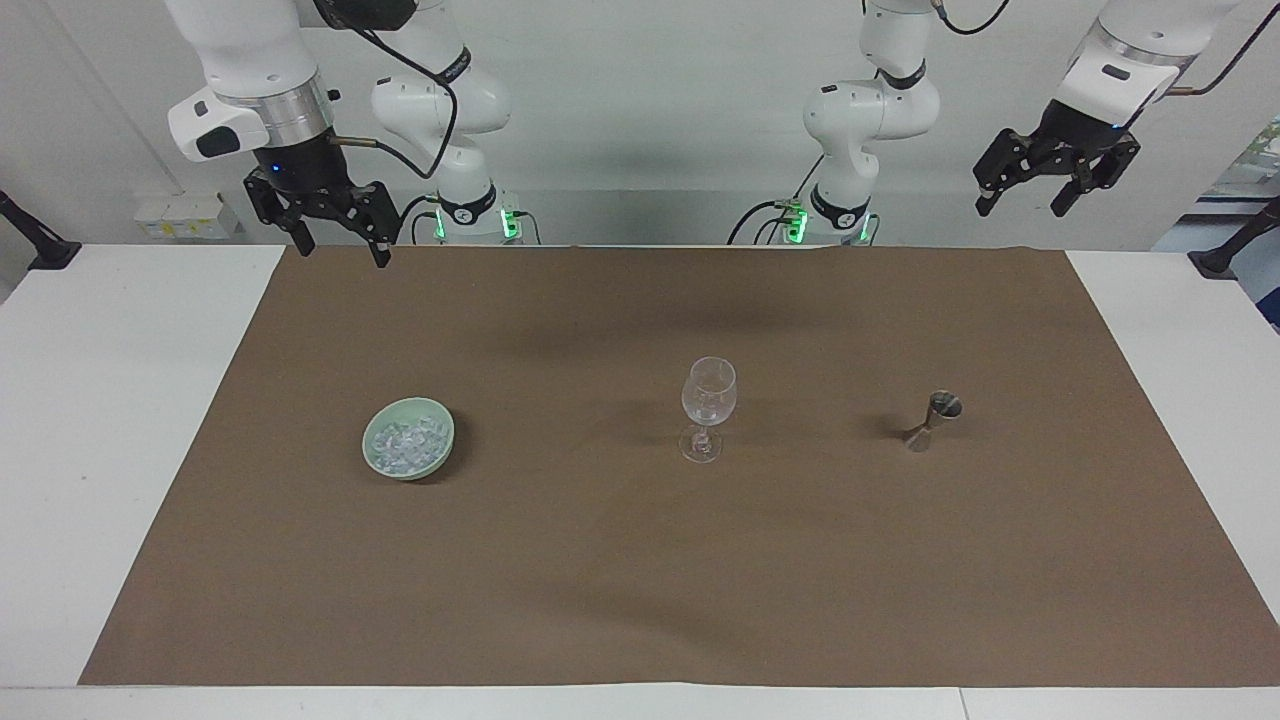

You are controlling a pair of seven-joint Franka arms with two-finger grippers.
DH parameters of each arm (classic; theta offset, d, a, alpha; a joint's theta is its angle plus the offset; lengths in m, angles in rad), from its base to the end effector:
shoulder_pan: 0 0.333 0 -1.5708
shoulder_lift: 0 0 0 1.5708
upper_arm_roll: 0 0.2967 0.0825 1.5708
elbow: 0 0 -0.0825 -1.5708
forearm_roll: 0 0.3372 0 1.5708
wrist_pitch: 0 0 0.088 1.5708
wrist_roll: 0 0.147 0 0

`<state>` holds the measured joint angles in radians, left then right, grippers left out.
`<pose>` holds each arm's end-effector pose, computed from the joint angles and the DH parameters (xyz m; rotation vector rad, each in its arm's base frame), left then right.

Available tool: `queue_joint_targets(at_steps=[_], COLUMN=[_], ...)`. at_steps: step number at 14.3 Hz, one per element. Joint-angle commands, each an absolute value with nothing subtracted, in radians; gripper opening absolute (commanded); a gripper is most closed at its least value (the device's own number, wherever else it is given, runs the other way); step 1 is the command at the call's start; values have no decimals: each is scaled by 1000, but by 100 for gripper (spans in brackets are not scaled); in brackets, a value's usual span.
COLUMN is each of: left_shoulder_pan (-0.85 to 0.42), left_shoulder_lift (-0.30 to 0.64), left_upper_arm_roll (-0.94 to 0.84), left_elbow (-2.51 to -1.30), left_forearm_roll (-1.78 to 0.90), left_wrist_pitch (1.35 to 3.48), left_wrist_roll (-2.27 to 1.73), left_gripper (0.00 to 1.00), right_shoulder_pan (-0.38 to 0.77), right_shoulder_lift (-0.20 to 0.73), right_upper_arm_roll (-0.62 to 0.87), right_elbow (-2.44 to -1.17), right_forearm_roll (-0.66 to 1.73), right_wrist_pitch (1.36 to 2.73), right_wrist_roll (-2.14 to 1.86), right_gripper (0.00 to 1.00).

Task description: Pour wine and add ice with both arms

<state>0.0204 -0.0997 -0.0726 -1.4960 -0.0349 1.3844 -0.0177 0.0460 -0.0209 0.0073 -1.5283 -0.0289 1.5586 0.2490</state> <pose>0.4556 -0.0314 0.6281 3.1142 -0.0628 -0.0204 0.5025 0.0226 0.5928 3.1043 -0.3064 0.0858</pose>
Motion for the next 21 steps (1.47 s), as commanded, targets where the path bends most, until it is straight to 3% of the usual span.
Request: queue_joint_targets(at_steps=[1, 11, 21], left_shoulder_pan=[18, 26, 106], left_shoulder_lift=[-136, -117, 34], left_upper_arm_roll=[-69, -54, -46], left_elbow=[-1488, -1493, -1496], left_forearm_roll=[-44, -74, -83], left_wrist_pitch=[1371, 1336, 1336], left_wrist_roll=[-14, -17, -47], left_gripper=[100, 100, 100], right_shoulder_pan=[38, 38, 38], right_shoulder_lift=[-32, -32, -32], right_upper_arm_roll=[6, 6, 6], right_elbow=[-1540, -1542, -1540], right_forearm_roll=[-9, -9, -9], right_wrist_pitch=[1548, 1548, 1548], right_wrist_roll=[250, 250, 250], right_gripper=[100, 100, 100])
